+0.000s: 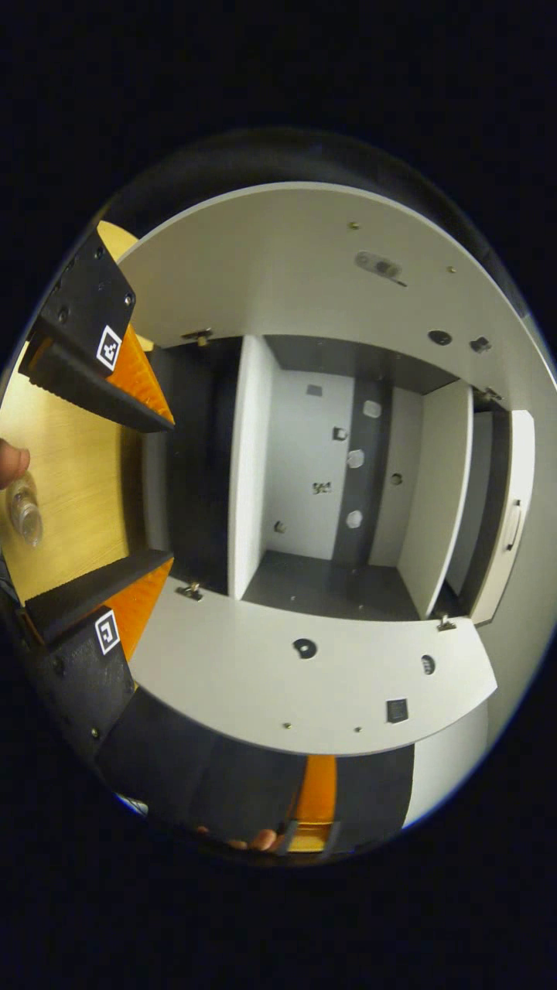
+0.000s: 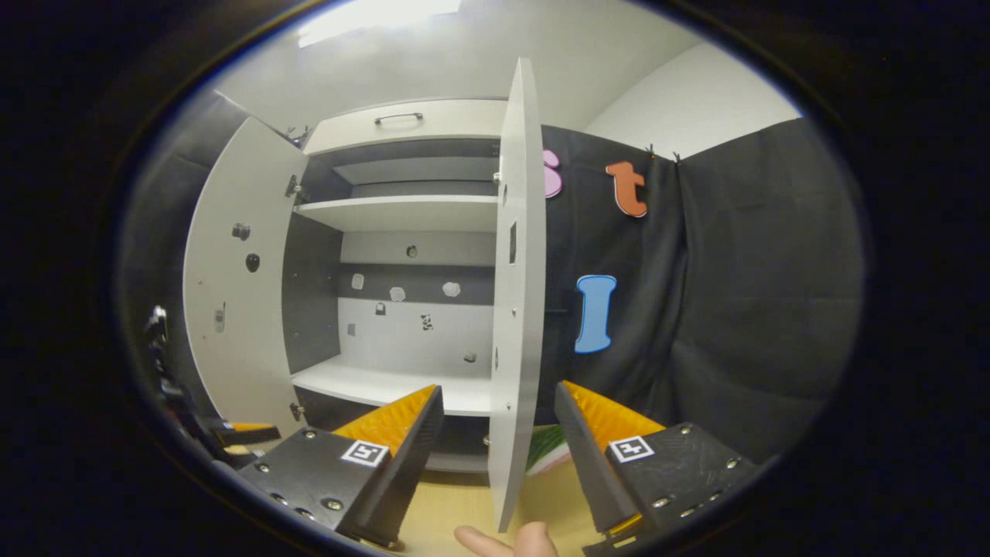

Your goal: Grasp the bottle in the cabinet with the left hand and place it on the coaster, then close the right door with the right hand and the left door with the left hand.

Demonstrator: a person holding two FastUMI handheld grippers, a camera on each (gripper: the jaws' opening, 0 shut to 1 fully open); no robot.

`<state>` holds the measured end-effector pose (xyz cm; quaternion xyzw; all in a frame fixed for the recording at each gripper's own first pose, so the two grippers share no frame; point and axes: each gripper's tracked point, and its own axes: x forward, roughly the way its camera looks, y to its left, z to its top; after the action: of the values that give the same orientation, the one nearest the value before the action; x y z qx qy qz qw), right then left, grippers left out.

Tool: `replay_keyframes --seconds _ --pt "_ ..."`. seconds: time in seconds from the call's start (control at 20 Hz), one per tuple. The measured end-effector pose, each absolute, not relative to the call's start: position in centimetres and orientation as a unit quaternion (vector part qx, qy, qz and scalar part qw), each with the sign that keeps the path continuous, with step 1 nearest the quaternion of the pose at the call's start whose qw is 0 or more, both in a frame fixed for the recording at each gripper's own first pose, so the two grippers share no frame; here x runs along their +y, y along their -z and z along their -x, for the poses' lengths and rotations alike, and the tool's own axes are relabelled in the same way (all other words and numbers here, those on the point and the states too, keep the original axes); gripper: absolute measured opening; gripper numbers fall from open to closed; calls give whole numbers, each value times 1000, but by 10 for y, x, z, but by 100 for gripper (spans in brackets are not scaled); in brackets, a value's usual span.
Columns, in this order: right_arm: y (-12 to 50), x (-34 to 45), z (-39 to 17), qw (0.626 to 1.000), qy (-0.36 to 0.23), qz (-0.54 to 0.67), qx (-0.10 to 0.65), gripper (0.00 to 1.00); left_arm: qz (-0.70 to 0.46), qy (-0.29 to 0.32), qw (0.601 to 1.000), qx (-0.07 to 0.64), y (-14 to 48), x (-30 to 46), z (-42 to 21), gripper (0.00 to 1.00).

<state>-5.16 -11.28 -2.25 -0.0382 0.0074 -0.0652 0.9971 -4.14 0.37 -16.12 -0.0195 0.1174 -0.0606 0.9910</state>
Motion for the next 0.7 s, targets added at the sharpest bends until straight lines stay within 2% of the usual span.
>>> replay_keyframes --seconds 0.3,0.45,0.5,0.55,0.65,0.7 --pt "22 -126 49 996 77 45 8 88 -10 -1 998 59 92 42 20 97" --pt "20 -135 48 995 90 50 6 88 -12 -6 999 31 57 50 19 96" --pt "19 -139 47 994 95 52 5 88 -13 -12 1000 24 46 55 18 93" --pt "19 -143 46 993 101 56 4 89 -14 -20 1000 16 36 61 19 96" --pt "18 -153 45 991 113 65 3 88 -19 -42 999 8 21 75 19 93" --pt "17 -157 44 990 119 70 2 88 -21 -53 998 1 12 82 20 96"
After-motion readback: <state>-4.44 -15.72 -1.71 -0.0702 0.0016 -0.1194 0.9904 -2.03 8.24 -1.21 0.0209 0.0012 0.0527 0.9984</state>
